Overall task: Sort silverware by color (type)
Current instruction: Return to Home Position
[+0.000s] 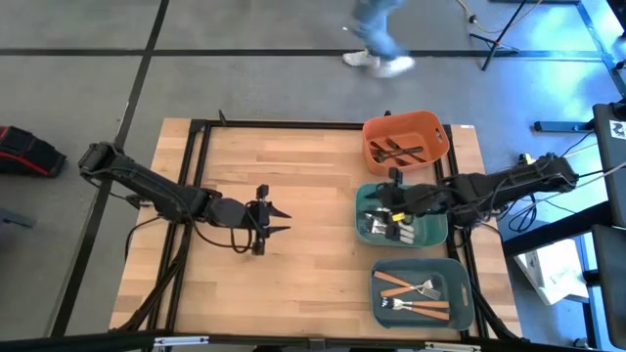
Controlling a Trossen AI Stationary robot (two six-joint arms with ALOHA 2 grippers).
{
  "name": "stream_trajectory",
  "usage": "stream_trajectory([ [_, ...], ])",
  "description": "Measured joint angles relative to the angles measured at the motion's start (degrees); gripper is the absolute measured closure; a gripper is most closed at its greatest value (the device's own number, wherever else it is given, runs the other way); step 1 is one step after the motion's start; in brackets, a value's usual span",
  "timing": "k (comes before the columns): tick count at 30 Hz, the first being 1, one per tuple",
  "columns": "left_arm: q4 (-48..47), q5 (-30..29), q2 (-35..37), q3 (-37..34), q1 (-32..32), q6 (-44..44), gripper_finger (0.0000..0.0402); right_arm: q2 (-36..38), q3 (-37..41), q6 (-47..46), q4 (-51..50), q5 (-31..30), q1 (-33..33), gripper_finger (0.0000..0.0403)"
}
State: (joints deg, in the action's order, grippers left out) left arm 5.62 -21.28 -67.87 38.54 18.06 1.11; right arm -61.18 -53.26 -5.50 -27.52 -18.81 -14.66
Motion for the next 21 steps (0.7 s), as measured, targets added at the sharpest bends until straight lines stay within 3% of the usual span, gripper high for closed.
stream_trajectory([
  [5,2.1,1.6,3.5,-3.5,-1.1,-1.2,0.0282,8.7,5.6,-0.3,2.0,1.9,0.0,0.0233],
  [13,15.1,4.7,16.5,-19.5,-3.4,1.3,0.0289,26.7,20.6,-0.6,11.8,3.0,0.1,0.0239],
  [16,17.4,4.9,22.2,-23.8,-3.4,2.7,0.0305,32.8,26.1,-0.6,19.2,4.8,0.1,0.0268],
  [21,17.4,5.0,30.7,-28.8,-3.4,3.3,0.0341,39.8,33.6,-0.3,25.7,7.0,0.0,0.0354],
])
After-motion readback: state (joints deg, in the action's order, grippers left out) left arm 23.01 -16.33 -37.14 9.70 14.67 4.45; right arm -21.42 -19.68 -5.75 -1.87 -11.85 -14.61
